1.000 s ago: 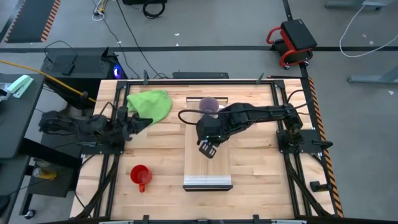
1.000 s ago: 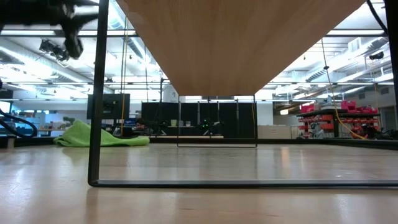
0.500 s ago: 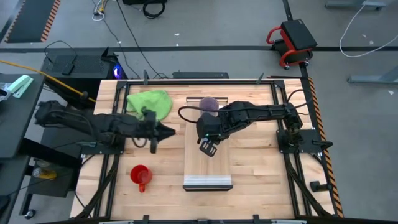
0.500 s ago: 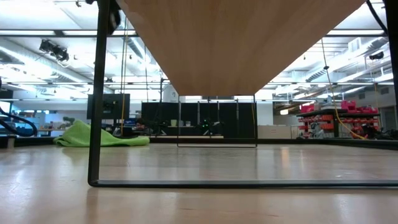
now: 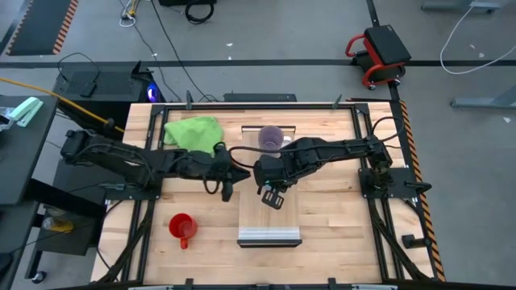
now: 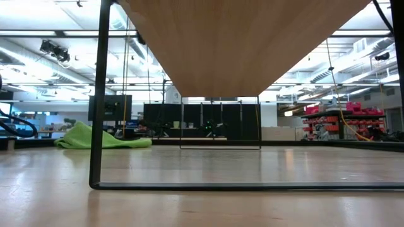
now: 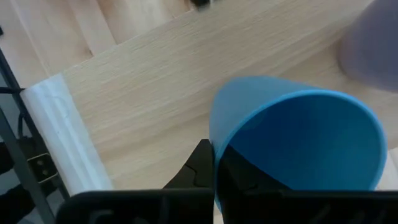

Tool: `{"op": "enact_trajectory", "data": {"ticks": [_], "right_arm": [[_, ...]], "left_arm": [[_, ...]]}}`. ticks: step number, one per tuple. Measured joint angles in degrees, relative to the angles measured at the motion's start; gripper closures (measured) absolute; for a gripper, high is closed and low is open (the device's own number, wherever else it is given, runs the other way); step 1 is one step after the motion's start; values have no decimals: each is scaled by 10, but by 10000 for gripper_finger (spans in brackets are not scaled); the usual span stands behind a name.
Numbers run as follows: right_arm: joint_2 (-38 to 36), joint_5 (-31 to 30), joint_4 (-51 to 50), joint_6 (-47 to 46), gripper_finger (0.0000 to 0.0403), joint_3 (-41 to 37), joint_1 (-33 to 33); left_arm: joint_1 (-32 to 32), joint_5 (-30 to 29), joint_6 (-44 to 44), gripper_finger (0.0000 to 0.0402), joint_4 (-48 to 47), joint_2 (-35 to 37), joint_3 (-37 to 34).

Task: Stack small to large cups/mugs on shelf
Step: Put the blue cup on the shelf

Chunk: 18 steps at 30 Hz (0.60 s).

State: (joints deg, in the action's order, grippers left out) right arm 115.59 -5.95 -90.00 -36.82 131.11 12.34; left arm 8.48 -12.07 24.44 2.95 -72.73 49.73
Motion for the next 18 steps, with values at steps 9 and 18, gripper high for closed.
{"op": "enact_trajectory", "data": {"ticks": [9,18], "right_arm": [[0,0,0,38,400,0,2],[0,-1,-3,110,400,0,3]], "left_arm": [[-27,64,-2,343,-4,-92,56],[-31,65,-17,343,-3,-107,69]]}}
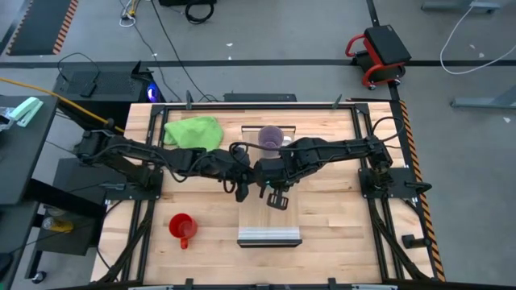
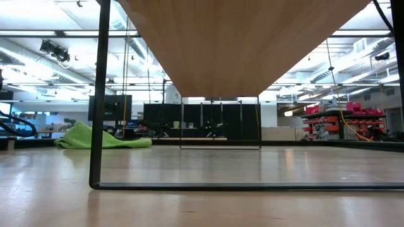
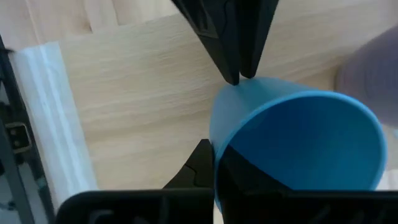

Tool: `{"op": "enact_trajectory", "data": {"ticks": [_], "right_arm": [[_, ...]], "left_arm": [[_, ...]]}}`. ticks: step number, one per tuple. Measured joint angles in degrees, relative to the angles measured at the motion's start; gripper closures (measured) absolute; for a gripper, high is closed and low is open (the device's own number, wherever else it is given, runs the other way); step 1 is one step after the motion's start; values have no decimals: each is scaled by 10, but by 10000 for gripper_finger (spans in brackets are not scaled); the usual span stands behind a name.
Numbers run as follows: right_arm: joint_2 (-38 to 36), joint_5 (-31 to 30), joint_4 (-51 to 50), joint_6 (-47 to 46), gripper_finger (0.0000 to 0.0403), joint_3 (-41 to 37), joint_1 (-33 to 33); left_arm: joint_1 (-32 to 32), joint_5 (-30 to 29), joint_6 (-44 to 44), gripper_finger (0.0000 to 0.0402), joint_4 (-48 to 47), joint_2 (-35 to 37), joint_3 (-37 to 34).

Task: Stack small to large cups/mugs on shelf
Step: Put the blue cup on the shelf

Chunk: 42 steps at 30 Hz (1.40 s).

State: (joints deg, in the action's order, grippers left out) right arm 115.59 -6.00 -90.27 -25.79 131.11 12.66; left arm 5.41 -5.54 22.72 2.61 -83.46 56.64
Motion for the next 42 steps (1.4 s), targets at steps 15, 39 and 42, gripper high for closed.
{"op": "enact_trajectory", "data": {"ticks": [15,39,42], "right_arm": [[-1,0,4,212,400,-24,1],[-14,11,2,290,372,-52,22],[-14,9,1,291,368,-52,22]], "left_arm": [[0,3,4,343,-11,2,0],[-18,27,6,338,-16,19,1],[-14,28,6,339,-20,19,1]]}}
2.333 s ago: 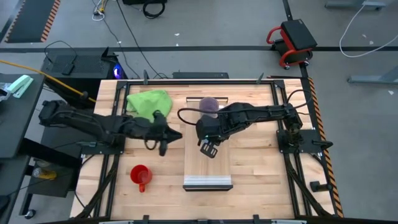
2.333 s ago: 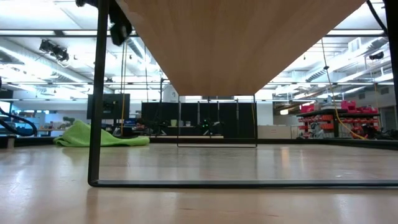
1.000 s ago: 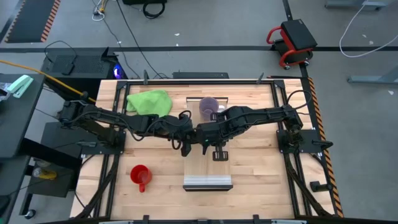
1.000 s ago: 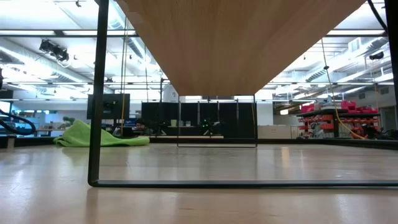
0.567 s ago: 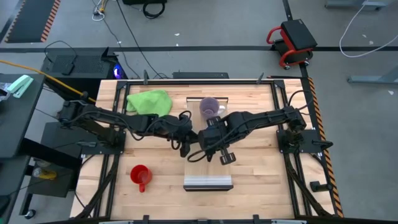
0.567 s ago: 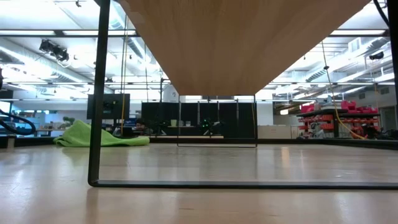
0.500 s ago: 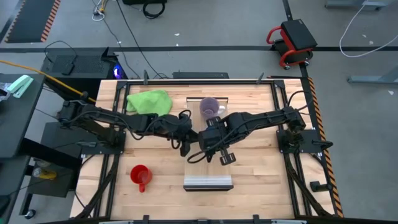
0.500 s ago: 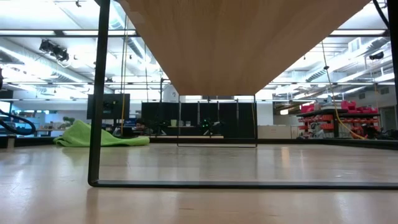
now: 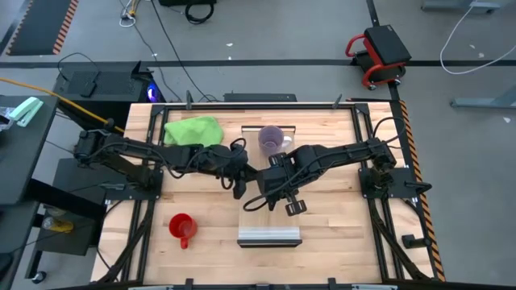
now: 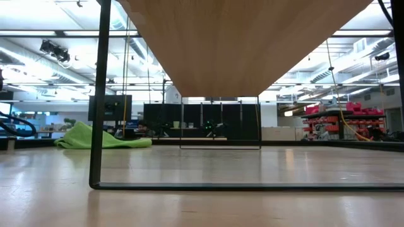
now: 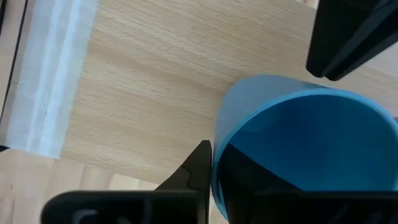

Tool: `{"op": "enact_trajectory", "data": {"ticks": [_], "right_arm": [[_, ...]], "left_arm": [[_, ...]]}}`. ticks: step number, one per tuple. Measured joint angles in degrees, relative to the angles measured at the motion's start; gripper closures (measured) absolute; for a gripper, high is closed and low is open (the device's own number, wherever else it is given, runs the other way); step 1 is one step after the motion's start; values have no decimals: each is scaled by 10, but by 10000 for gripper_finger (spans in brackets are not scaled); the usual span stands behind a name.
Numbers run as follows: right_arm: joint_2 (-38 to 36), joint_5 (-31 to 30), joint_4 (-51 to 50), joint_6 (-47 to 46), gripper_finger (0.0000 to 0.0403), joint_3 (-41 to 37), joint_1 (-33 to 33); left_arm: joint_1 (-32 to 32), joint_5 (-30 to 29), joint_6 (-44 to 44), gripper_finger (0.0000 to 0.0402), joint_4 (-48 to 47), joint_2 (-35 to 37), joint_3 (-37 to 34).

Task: Stack small to large cups/mugs on shelf
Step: Put the blue cup on the shelf

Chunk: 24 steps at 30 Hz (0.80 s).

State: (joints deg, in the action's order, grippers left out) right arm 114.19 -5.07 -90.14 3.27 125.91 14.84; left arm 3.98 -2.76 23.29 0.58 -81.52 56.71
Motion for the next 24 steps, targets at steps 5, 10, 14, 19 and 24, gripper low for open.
{"op": "enact_trajectory", "data": {"ticks": [5,10,14,19,24], "right_arm": [[0,-5,0,2,365,0,0],[0,-14,0,2,363,0,0],[0,-33,1,0,362,0,-1],[0,-34,1,0,354,0,0],[0,-35,1,-7,338,0,0]], "left_arm": [[1,0,0,336,-2,0,0],[1,0,0,328,-2,0,0],[1,0,-1,326,-2,0,0],[1,1,-1,328,-2,0,0],[1,1,-1,322,-2,0,-1]]}}
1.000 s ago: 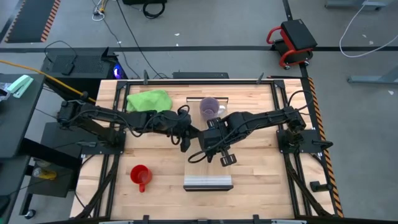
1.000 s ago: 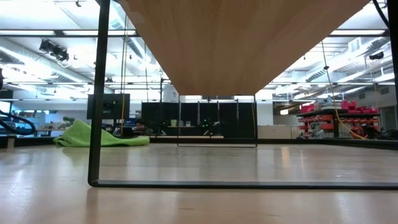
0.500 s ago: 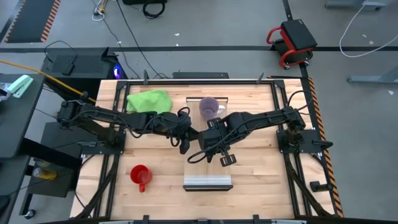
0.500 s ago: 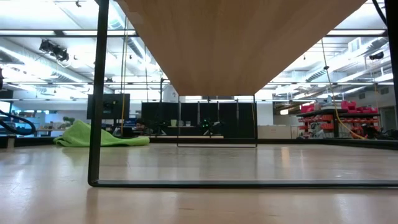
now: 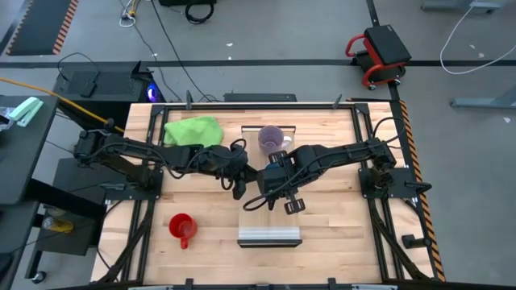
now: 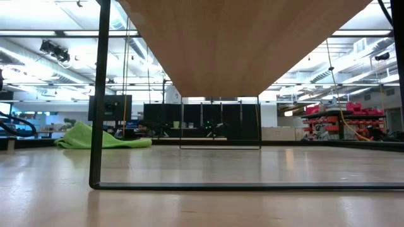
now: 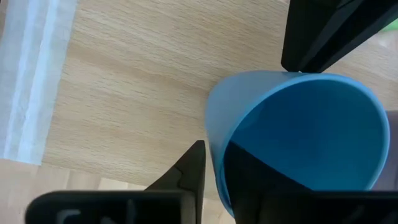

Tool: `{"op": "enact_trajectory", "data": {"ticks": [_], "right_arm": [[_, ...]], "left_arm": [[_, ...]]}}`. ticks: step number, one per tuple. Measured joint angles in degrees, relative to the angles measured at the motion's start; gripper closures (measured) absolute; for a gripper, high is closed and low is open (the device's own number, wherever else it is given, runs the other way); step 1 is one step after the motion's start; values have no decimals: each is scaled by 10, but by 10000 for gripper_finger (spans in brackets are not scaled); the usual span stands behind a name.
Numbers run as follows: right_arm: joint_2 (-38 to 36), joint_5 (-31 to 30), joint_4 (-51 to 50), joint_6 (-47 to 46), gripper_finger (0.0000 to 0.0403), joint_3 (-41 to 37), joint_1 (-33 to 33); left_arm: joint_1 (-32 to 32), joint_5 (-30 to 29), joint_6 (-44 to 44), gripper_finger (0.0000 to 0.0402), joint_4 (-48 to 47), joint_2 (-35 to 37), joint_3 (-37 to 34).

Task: Stack small to large cups/mugs on shelf
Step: Put the blue cup on the shelf

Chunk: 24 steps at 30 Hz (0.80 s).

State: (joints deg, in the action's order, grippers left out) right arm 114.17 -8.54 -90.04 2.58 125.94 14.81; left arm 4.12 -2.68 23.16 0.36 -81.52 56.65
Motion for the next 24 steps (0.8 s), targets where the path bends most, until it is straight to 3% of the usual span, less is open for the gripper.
{"op": "enact_trajectory", "data": {"ticks": [11,21,24], "right_arm": [[-18,-19,1,-17,309,1,0],[-100,-31,43,-72,306,2,6],[-131,-40,64,-127,310,2,14]], "left_arm": [[0,0,-5,320,-1,0,0],[-1,0,-5,319,-3,0,0],[-1,0,-5,321,-3,0,0]]}}
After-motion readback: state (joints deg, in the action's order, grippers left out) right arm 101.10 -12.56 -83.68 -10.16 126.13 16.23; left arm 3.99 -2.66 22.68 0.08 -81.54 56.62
